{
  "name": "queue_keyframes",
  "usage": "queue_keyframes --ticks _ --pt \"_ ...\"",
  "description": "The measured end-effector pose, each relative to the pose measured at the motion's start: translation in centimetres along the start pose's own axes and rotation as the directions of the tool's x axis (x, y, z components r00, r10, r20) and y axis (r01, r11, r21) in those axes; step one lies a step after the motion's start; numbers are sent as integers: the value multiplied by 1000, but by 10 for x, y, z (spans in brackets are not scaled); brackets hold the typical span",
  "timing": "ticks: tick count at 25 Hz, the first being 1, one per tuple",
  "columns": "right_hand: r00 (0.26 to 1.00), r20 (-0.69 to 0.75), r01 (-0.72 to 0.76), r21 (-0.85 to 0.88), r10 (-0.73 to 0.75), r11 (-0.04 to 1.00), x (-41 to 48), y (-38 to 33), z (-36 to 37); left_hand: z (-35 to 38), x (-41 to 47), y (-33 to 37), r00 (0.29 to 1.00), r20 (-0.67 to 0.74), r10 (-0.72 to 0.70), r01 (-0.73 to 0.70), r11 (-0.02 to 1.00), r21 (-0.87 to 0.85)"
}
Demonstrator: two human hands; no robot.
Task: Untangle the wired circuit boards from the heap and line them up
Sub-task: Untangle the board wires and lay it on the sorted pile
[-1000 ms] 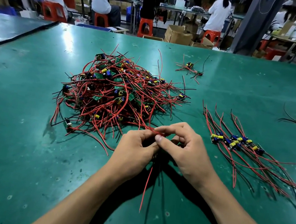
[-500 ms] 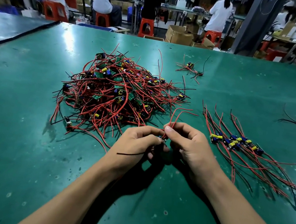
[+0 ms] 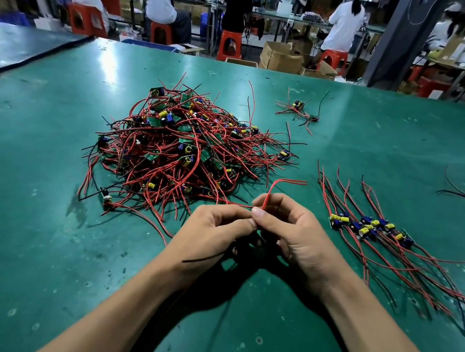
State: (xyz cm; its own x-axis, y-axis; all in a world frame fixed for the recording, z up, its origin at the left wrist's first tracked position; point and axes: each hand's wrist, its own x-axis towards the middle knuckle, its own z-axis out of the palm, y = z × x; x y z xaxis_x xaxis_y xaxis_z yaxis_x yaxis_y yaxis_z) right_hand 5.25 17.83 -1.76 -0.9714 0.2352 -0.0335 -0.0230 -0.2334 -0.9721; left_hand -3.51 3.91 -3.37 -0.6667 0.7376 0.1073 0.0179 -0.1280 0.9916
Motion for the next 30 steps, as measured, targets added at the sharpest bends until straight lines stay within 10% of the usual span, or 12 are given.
queue_keyframes --ticks 21,30 --pt "893 -384 52 -428 -234 902 9 -1 -21 12 -13 15 990 -125 -69 85 988 127" --pt "946 -323 26 -23 -32 999 9 -4 -12 12 -14 15 989 -118 -91 104 988 112"
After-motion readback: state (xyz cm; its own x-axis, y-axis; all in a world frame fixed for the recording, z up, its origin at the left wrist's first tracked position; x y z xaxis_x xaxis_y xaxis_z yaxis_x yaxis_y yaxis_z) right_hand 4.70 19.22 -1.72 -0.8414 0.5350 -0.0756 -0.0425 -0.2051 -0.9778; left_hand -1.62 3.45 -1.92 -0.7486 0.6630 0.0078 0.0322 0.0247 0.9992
